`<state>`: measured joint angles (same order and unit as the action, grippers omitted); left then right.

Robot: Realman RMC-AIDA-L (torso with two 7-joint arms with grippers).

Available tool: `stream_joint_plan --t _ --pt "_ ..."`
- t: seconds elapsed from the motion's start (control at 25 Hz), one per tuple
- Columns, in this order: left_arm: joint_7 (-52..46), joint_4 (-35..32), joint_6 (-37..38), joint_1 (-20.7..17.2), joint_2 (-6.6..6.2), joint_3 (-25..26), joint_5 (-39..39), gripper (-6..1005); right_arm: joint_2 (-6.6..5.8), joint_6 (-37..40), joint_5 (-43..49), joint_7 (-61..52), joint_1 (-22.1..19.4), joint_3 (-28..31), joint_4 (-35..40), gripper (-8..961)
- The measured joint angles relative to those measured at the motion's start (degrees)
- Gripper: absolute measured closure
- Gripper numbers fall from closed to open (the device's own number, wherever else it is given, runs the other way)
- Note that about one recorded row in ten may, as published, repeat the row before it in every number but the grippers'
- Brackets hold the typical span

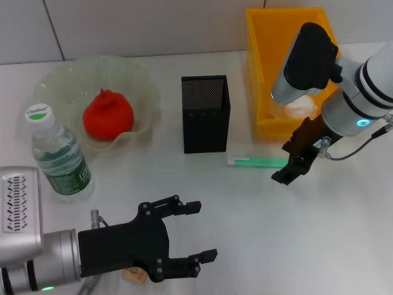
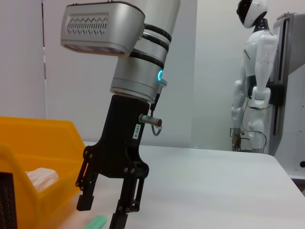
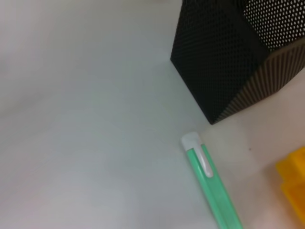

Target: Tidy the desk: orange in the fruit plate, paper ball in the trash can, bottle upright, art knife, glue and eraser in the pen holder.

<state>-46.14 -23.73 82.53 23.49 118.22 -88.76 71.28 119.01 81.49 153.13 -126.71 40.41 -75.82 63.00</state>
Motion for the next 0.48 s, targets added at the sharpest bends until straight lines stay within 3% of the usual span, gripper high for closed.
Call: stream_joint_plan --t 0.48 --pt "0.0 0.0 -0.05 -0.05 0.0 0.0 0.0 192 -0.01 -2.93 -0.41 0.82 0.29 0.07 -3.04 233"
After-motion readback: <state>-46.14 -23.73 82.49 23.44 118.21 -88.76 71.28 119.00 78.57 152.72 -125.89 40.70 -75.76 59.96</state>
